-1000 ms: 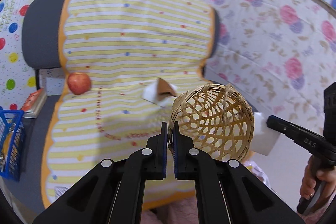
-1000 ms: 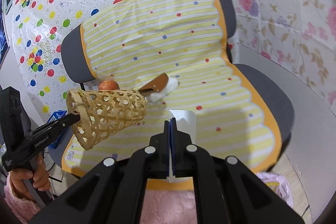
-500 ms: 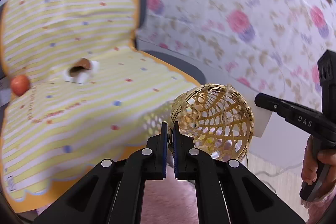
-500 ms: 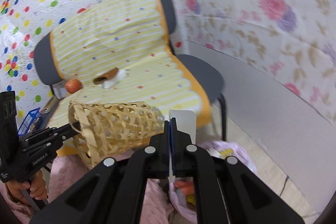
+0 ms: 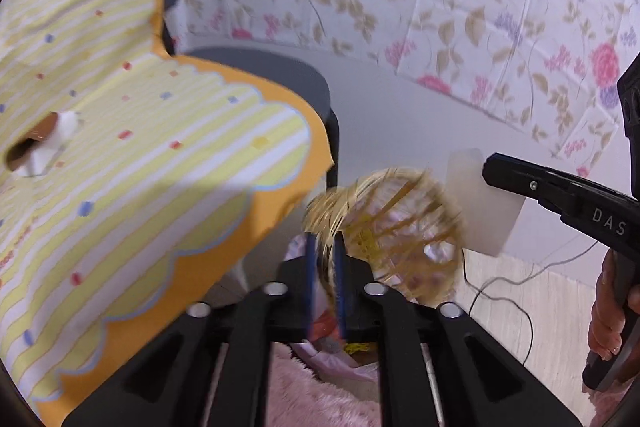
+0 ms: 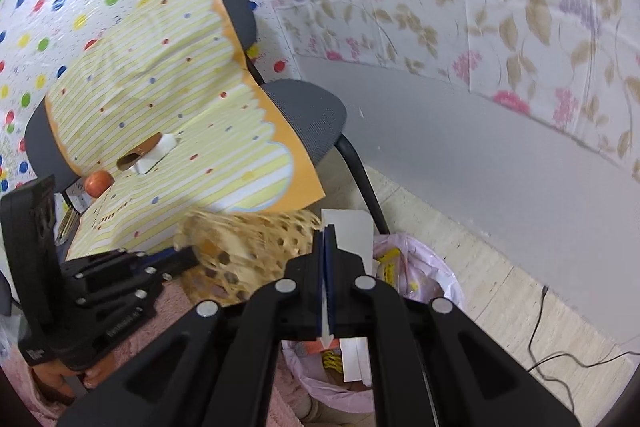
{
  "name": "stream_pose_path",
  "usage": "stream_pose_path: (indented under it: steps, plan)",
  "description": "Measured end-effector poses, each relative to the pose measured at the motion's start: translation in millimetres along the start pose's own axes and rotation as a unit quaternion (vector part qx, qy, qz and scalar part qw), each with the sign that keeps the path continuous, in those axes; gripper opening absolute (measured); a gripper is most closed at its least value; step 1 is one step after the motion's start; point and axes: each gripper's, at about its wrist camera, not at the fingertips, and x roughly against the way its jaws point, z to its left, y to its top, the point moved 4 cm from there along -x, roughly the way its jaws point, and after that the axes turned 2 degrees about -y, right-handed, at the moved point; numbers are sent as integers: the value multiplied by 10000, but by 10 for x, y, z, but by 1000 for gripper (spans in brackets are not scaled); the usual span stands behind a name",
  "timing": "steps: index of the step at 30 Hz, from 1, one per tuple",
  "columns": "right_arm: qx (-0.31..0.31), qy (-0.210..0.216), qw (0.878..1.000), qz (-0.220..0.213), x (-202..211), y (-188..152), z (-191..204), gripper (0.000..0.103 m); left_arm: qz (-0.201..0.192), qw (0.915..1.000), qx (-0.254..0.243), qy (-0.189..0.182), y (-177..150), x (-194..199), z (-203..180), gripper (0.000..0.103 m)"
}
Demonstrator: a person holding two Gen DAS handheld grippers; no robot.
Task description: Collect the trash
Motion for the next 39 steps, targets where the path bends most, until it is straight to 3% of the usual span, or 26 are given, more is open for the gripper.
stream_pose_path:
  steps: [1, 2, 3, 7, 14, 21, 30, 36, 39]
  plan:
    - [-83, -8, 10000, 44, -36, -5, -45, 11, 58, 10000, 3, 9, 4, -64, -13, 44]
    - [-199, 11, 9998, 95, -65, -16, -100, 23, 68, 10000, -23, 11, -1, -91, -23, 58]
    - [-257, 12, 9996, 97, -65, -19, -128, 30, 66, 10000, -57, 9, -10, -98, -37, 60]
    - [-209, -150, 9997, 45, 9, -12, -185, 30, 49, 9999, -145, 81, -53, -54, -10, 61]
    - [5, -107, 9999, -49, 148, 16, -33, 30, -303, 9983, 357, 361, -100, 273, 321, 63]
    - [571, 191, 9979, -233, 252, 81, 494, 30, -664, 9916, 734, 835, -194, 709, 683, 63]
    - [1377, 632, 9883, -201, -7, 198, 1229, 30, -920, 9723, 1484, 1554, -343, 1115, 1340, 63]
    - [1730, 856, 9812, -86, -272, 342, 1648, 45, -1033, 9539, 1923, 2058, -359, 1325, 1793, 71]
    - [1841, 972, 9781, -9, -416, 437, 1849, 47, -1130, 9449, 2069, 2270, -314, 1443, 1981, 74]
